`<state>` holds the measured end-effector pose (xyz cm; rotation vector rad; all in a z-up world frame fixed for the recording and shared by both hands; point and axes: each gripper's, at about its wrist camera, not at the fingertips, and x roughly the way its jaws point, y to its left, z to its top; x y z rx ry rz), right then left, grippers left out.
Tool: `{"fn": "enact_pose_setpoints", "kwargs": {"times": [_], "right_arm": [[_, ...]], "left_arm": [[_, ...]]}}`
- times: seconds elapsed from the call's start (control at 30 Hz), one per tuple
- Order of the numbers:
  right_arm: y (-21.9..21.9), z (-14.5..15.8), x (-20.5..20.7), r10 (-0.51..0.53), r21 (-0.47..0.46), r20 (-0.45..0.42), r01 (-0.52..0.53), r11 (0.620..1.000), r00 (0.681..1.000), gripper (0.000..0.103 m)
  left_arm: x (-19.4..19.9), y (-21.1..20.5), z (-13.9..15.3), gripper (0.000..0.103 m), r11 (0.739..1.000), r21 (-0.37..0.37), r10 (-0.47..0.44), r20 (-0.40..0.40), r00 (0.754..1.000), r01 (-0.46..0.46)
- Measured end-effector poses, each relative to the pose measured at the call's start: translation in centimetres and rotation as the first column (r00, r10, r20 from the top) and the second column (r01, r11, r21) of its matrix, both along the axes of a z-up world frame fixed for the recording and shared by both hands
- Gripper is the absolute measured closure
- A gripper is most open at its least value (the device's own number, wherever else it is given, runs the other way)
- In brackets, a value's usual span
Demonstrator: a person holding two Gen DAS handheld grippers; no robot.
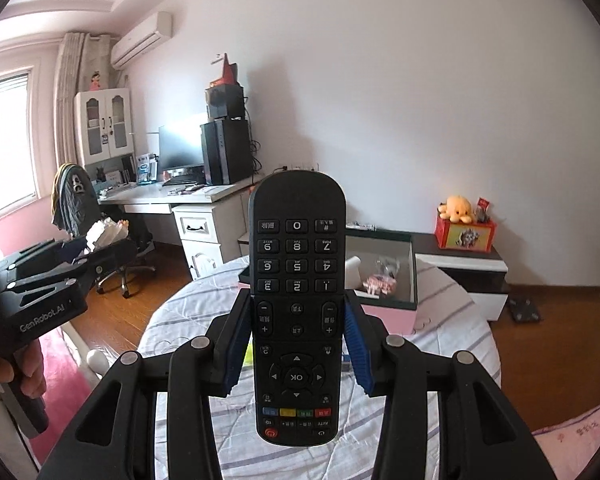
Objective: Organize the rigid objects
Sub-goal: 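Carry the block figure with the left tool into the pink box while the right tool carries the remote there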
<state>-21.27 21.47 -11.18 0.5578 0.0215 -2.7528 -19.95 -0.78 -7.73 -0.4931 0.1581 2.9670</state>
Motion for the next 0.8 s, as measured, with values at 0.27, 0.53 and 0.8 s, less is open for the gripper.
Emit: {"fn": "enact_pose_setpoints", "kwargs": {"times": [0.27, 0.53, 0.8], "right_arm": [[-0.4, 0.7, -0.1, 0.013, 0.010, -0.014, -0.013, 1.000, 1.000, 0.058], [0.0, 0.9, -2.1, 0.020, 0.014, -0.018, -0.019, 1.000, 1.000, 0.058], [0.7, 0.3, -6.5, 0.018, 0.024, 0.001, -0.018, 1.000, 1.000, 0.058]], "left_arm": [[0.1, -0.5, 1.1, 0.059, 0.999, -0.007, 0.037, -0.030, 0.999, -0.038], [-2.2, 0.2, 1.2, 0.059, 0.998, -0.022, 0.066, -0.034, 0.997, -0.067], [-8.0, 2.9, 0.4, 0.059, 0.999, -0.050, 0.014, 0.006, 1.000, -0.014]]}}
